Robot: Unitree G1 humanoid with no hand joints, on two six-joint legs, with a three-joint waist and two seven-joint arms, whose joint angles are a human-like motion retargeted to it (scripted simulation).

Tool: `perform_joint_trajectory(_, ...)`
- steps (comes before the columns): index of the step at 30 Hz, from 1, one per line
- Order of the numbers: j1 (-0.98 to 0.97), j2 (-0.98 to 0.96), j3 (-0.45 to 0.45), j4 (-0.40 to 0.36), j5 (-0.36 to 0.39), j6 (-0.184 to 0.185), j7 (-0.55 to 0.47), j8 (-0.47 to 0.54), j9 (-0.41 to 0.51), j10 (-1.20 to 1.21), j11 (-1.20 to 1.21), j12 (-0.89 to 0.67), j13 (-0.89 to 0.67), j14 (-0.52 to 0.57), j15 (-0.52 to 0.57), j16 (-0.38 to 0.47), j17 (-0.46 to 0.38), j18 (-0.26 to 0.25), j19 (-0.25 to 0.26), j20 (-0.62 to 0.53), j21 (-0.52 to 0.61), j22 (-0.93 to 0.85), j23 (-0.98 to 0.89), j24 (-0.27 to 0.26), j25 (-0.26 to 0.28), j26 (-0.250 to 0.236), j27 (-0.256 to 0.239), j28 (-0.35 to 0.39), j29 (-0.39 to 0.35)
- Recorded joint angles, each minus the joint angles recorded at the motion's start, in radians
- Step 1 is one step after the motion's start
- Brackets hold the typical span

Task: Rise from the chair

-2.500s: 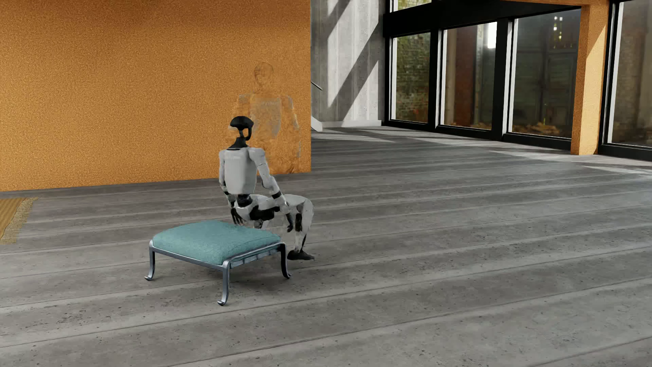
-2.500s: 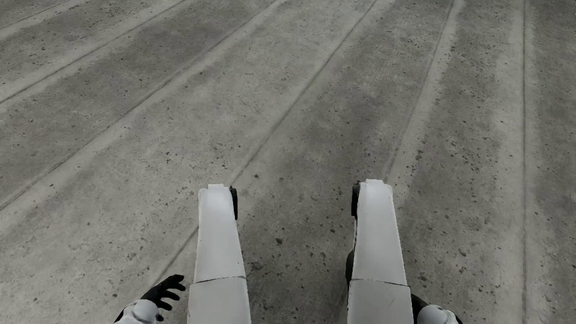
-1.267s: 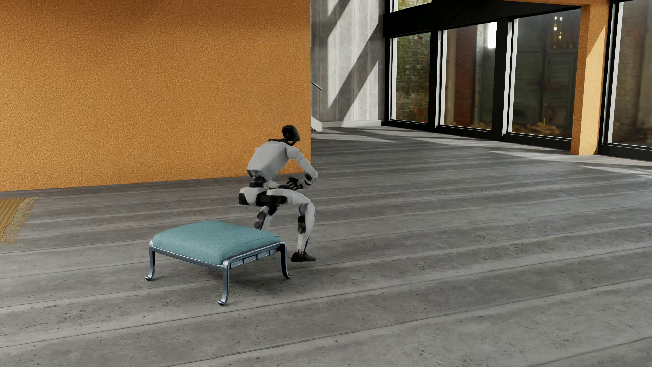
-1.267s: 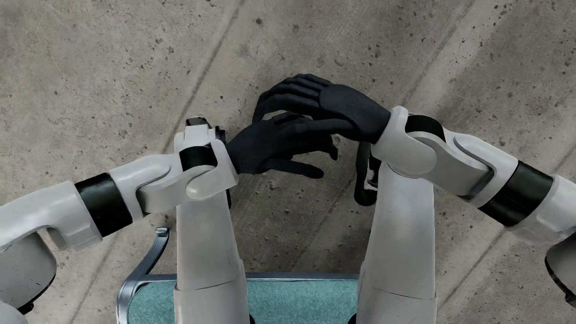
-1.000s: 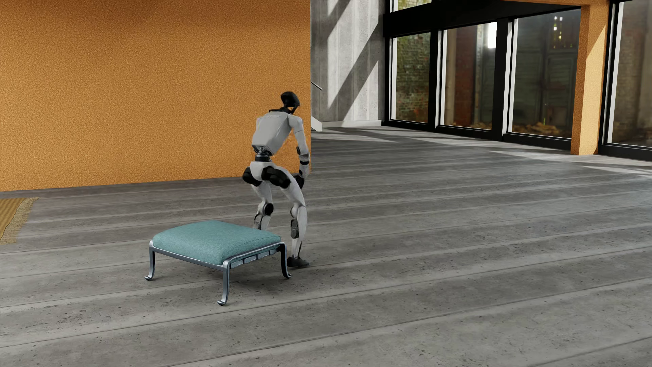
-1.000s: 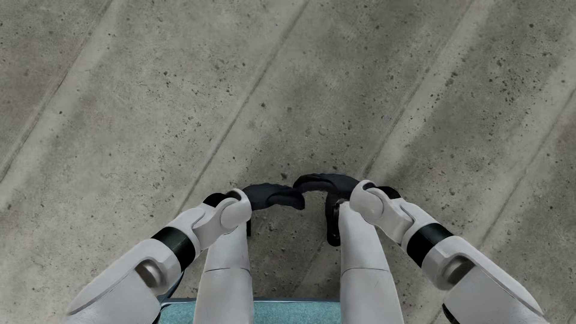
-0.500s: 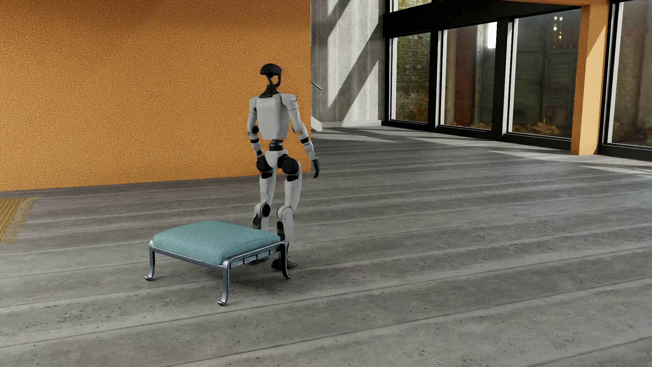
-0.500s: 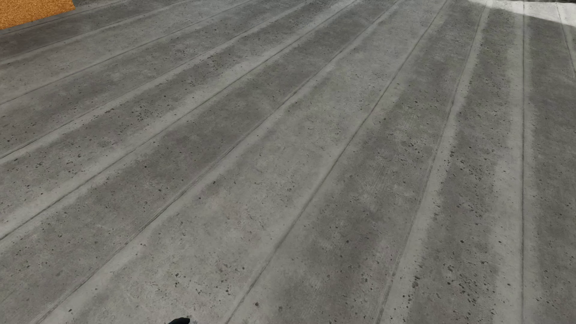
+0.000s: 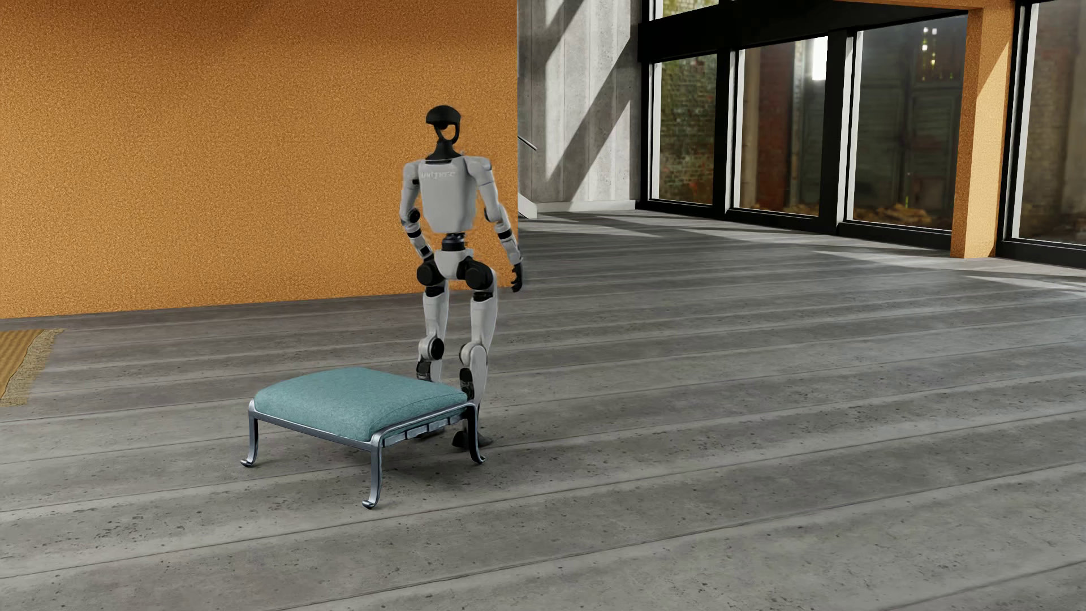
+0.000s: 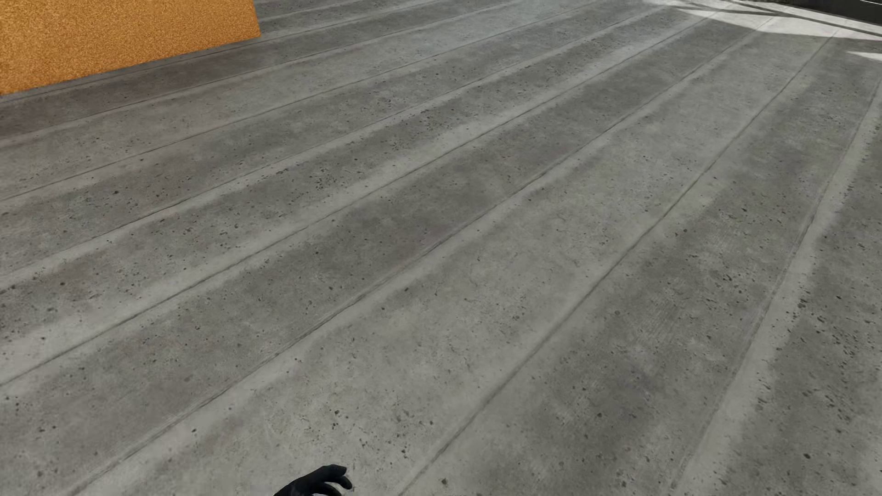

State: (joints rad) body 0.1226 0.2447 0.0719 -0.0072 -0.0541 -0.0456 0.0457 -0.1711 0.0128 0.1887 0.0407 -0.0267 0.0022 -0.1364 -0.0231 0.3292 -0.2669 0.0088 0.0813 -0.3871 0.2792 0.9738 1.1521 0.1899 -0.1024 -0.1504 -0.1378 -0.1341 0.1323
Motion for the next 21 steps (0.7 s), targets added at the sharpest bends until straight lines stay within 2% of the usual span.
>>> perform_joint_trajectory(2, -0.031, -0.016, 0.000, -0.012, -0.015, 0.001, -0.028, -0.011, 0.009, 0.019, 0.036, -0.012, 0.002, 0.004, -0.004, -0.005, -0.008, -0.005, -0.004, -0.004, 0.003, 0.001, 0.006, 0.008, 0.002, 0.000, 0.000, 0.002, -0.001)
perform_joint_trajectory(4, -0.056, -0.094, -0.003, -0.022, -0.046, 0.002, -0.049, -0.017, 0.022, 0.020, 0.191, -0.024, -0.003, 0.017, -0.056, 0.000, -0.016, -0.012, 0.001, 0.003, 0.009, 0.021, 0.009, 0.002, 0.000, 0.010, 0.002, 0.008, 0.003)
perform_joint_trajectory(6, -0.062, -0.149, -0.011, -0.026, -0.056, 0.002, -0.065, 0.000, 0.046, 0.007, 0.327, -0.031, -0.014, 0.037, -0.127, 0.020, -0.015, -0.016, -0.027, 0.018, 0.020, 0.051, 0.013, 0.004, -0.003, 0.025, 0.003, 0.030, -0.006)
perform_joint_trajectory(8, -0.070, -0.188, -0.022, -0.020, -0.019, 0.007, -0.087, 0.073, 0.064, -0.004, 0.394, -0.037, -0.030, 0.068, -0.197, 0.047, -0.002, -0.014, -0.008, 0.030, 0.029, 0.103, 0.017, -0.002, -0.004, 0.042, 0.005, 0.045, -0.015)
perform_joint_trajectory(10, -0.091, -0.188, -0.029, -0.018, 0.040, 0.006, -0.110, 0.137, 0.071, 0.001, 0.354, -0.043, -0.032, 0.094, -0.228, 0.079, 0.006, -0.018, -0.003, 0.027, 0.026, 0.151, -0.005, -0.009, -0.009, 0.056, -0.001, 0.065, -0.029)
perform_joint_trajectory(11, -0.092, -0.182, -0.027, -0.026, 0.058, 0.002, -0.131, 0.162, 0.069, -0.012, 0.314, -0.043, -0.025, 0.108, -0.224, 0.092, 0.005, -0.015, 0.019, 0.021, 0.026, 0.169, -0.021, -0.008, -0.007, 0.057, -0.009, 0.073, -0.030)
perform_joint_trajectory(12, -0.103, -0.184, -0.022, -0.036, 0.068, -0.003, -0.142, 0.174, 0.066, -0.014, 0.275, -0.045, -0.025, 0.116, -0.172, 0.102, 0.000, -0.016, 0.033, 0.024, 0.031, 0.181, -0.036, -0.013, -0.004, 0.056, -0.014, 0.079, -0.025)
perform_joint_trajectory(13, -0.117, -0.173, -0.013, -0.052, 0.067, -0.008, -0.151, 0.150, 0.058, -0.017, 0.248, -0.045, -0.025, 0.123, -0.118, 0.105, -0.009, -0.018, -0.030, 0.034, 0.039, 0.191, -0.045, -0.024, -0.001, 0.060, -0.017, 0.091, -0.020)
perform_joint_trajectory(15, -0.162, -0.178, 0.004, -0.064, 0.055, 0.010, -0.170, 0.115, 0.062, 0.017, 0.213, -0.048, -0.047, 0.131, -0.073, 0.086, -0.032, -0.028, -0.029, 0.066, 0.057, 0.202, -0.036, -0.057, 0.007, 0.070, -0.022, 0.123, -0.009)
perform_joint_trajectory(16, -0.200, -0.170, 0.007, -0.058, 0.059, 0.019, -0.159, 0.101, 0.067, 0.067, 0.190, -0.051, -0.057, 0.123, -0.065, 0.073, -0.037, -0.058, -0.027, 0.070, 0.062, 0.207, -0.025, -0.076, 0.008, 0.072, -0.023, 0.136, -0.014)
perform_joint_trajectory(17, -0.243, -0.112, 0.005, -0.047, 0.080, 0.028, -0.139, 0.108, 0.081, 0.136, 0.093, -0.057, -0.068, 0.100, -0.040, 0.063, -0.042, -0.112, -0.052, 0.061, 0.053, 0.201, -0.014, -0.084, 0.005, 0.071, -0.020, 0.135, -0.022)
perform_joint_trajectory(18, -0.268, -0.096, 0.007, -0.025, 0.089, 0.034, -0.115, 0.079, 0.092, 0.183, 0.080, -0.059, -0.071, 0.053, -0.038, 0.058, -0.048, -0.185, -0.042, 0.049, 0.036, 0.190, -0.007, -0.078, 0.010, 0.056, -0.026, 0.121, -0.028)
perform_joint_trajectory(19, -0.288, -0.076, 0.008, -0.007, 0.096, 0.041, -0.097, 0.071, 0.101, 0.229, 0.061, -0.054, -0.067, 0.008, -0.038, 0.051, -0.053, -0.226, -0.046, 0.040, 0.020, 0.172, 0.000, -0.057, 0.018, 0.046, -0.020, 0.098, -0.043)
perform_joint_trajectory(20, -0.292, -0.065, 0.009, 0.009, 0.099, 0.045, -0.064, 0.064, 0.104, 0.273, 0.059, -0.037, -0.062, -0.068, -0.043, 0.042, -0.057, -0.207, -0.047, 0.040, 0.012, 0.149, 0.011, -0.034, 0.027, 0.041, -0.012, 0.081, -0.057)
perform_joint_trajectory(21, -0.295, -0.060, 0.008, 0.022, 0.098, 0.043, -0.015, 0.056, 0.107, 0.314, 0.061, -0.016, -0.063, -0.137, -0.046, 0.029, -0.061, -0.156, -0.049, 0.047, 0.010, 0.132, 0.027, -0.020, 0.031, 0.039, -0.003, 0.065, -0.065)
